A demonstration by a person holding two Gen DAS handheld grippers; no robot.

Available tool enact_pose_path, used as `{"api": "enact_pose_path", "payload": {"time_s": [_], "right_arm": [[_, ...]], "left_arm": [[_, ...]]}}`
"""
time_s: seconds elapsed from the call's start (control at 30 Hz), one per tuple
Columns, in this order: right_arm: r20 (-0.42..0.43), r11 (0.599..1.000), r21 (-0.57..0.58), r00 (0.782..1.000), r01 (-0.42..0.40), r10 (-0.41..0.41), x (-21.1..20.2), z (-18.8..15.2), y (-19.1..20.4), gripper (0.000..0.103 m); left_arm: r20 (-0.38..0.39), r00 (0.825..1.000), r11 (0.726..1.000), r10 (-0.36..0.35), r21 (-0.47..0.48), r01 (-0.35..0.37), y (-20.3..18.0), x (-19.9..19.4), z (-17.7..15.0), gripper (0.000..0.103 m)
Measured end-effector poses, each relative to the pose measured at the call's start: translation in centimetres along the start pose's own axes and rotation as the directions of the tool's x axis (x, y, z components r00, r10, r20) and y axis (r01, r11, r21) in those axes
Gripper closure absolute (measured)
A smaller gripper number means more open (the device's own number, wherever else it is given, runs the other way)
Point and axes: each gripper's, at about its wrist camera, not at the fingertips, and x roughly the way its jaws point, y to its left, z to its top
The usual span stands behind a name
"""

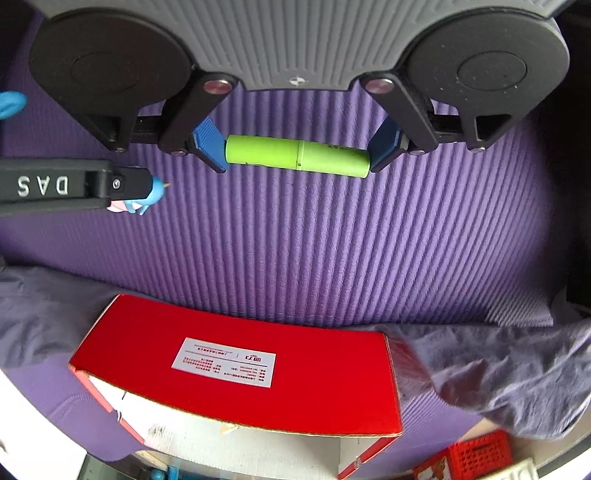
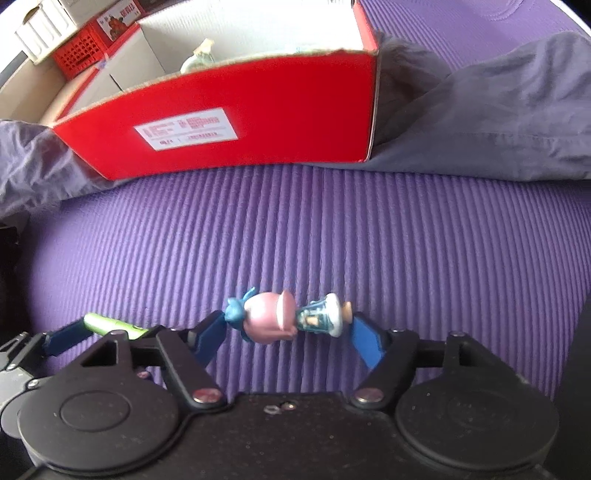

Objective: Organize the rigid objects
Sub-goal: 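Lift the green tube and figurine and carry both over the shoebox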

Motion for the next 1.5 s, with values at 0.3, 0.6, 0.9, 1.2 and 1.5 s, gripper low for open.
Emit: {"api": "enact_pose_path", "payload": {"time_s": [0.3, 0.6, 0.9, 1.2, 1.5], "right_arm": [[0.105, 0.998, -0.018, 0.993, -0.055, 0.057, -5.1, -0.2, 0.1, 0.033], [0.219, 0.993, -0.061, 0.970, -0.099, 0.110, -10.8, 0.7, 0.7, 0.033], [0.337, 0.990, -0.107, 0.933, -0.096, 0.127, -15.0, 2.3, 0.9, 0.033], [0.419, 0.990, -0.131, 0.901, -0.061, 0.111, -15.8, 4.5, 0.9, 0.033], [0.487, 0.986, -0.167, 0.869, -0.002, 0.085, -15.0, 7.7, 1.7, 0.033]], "left_arm": [[0.079, 0.997, 0.999, -0.024, -0.019, 0.025, 0.1, -4.5, 1.3, 0.021], [0.165, 0.984, 0.997, -0.063, -0.041, 0.071, 0.1, -9.9, 4.6, 0.021], [0.285, 0.957, 0.998, -0.053, -0.004, 0.057, -0.7, -14.1, 8.3, 0.021], [0.360, 0.933, 0.999, -0.030, 0.033, 0.020, -1.5, -15.9, 12.2, 0.021], [0.410, 0.912, 0.998, -0.012, 0.065, -0.016, -2.7, -15.3, 16.5, 0.021]]}}
